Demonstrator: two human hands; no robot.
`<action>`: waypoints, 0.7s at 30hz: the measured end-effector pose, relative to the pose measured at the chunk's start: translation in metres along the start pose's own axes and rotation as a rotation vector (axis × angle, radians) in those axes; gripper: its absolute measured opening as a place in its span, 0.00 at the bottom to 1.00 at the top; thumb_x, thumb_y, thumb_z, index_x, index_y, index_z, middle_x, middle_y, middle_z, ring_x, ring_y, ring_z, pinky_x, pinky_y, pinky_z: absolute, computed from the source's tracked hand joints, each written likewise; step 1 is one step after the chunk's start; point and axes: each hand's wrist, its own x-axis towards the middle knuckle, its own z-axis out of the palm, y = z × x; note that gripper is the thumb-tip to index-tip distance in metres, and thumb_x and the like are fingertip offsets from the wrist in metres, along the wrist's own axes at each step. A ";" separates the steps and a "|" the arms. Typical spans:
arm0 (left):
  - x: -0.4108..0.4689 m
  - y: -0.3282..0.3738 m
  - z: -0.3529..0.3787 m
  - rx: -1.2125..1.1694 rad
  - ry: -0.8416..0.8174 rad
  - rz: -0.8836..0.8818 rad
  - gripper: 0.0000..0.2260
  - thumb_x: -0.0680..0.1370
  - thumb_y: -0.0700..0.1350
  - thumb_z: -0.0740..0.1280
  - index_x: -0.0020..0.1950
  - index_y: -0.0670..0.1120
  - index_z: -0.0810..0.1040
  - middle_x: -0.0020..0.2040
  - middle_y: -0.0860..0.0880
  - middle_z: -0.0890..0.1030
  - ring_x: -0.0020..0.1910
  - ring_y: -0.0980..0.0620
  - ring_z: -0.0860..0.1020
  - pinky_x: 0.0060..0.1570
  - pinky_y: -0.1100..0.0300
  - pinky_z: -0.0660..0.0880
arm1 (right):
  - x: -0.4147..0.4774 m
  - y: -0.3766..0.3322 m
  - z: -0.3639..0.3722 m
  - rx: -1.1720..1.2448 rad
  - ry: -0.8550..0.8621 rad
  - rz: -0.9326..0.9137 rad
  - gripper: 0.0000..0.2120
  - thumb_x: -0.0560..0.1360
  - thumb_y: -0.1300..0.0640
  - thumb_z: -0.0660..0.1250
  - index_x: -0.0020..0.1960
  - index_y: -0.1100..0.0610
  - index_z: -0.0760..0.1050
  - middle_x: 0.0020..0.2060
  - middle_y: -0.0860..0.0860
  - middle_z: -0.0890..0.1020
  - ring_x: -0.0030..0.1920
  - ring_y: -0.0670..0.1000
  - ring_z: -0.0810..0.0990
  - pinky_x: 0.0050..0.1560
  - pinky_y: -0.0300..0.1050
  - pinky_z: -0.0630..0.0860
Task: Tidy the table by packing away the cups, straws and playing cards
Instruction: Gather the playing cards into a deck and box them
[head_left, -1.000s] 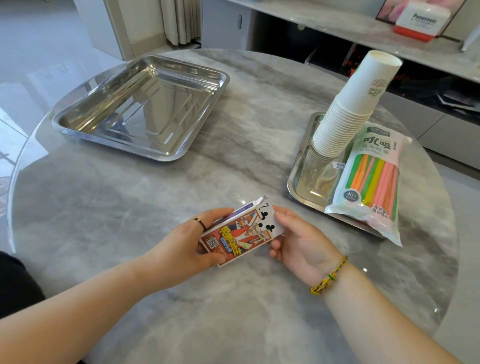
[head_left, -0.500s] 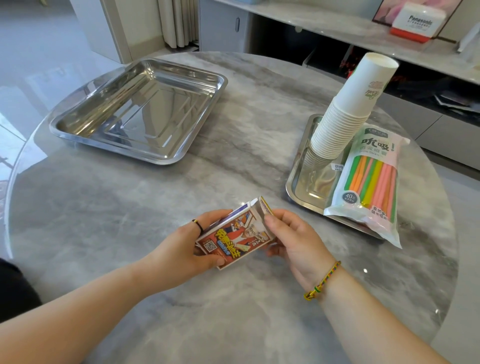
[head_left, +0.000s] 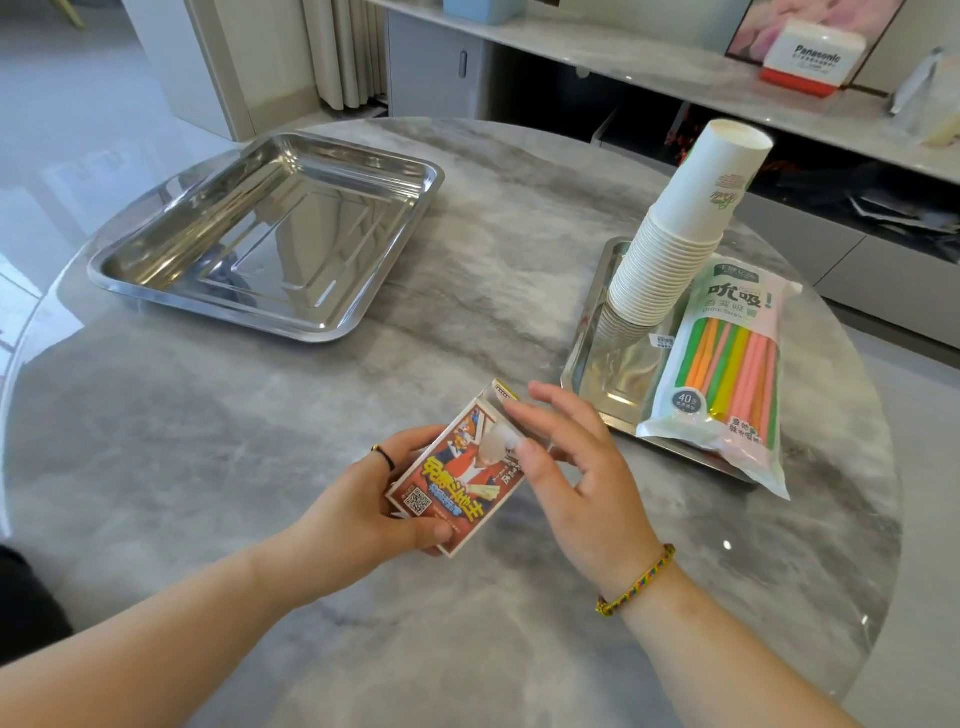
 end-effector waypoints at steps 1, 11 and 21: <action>0.000 0.000 0.000 -0.003 0.005 0.001 0.27 0.66 0.24 0.67 0.53 0.53 0.71 0.38 0.56 0.84 0.37 0.58 0.81 0.32 0.64 0.78 | -0.001 0.000 0.001 -0.002 0.005 -0.006 0.14 0.72 0.55 0.61 0.49 0.35 0.69 0.56 0.33 0.66 0.57 0.25 0.64 0.56 0.25 0.65; -0.001 -0.003 0.004 0.036 0.025 0.029 0.28 0.66 0.24 0.68 0.53 0.54 0.70 0.40 0.58 0.83 0.39 0.58 0.82 0.32 0.63 0.78 | -0.001 -0.005 0.003 0.130 -0.104 0.095 0.15 0.74 0.60 0.64 0.44 0.38 0.72 0.55 0.35 0.69 0.54 0.26 0.68 0.55 0.24 0.68; 0.005 0.002 0.015 -0.053 -0.001 0.077 0.27 0.71 0.29 0.64 0.59 0.57 0.66 0.47 0.52 0.81 0.42 0.58 0.81 0.39 0.64 0.78 | 0.002 0.006 0.001 0.511 0.055 0.258 0.16 0.72 0.70 0.63 0.46 0.48 0.70 0.42 0.43 0.81 0.33 0.42 0.81 0.37 0.36 0.79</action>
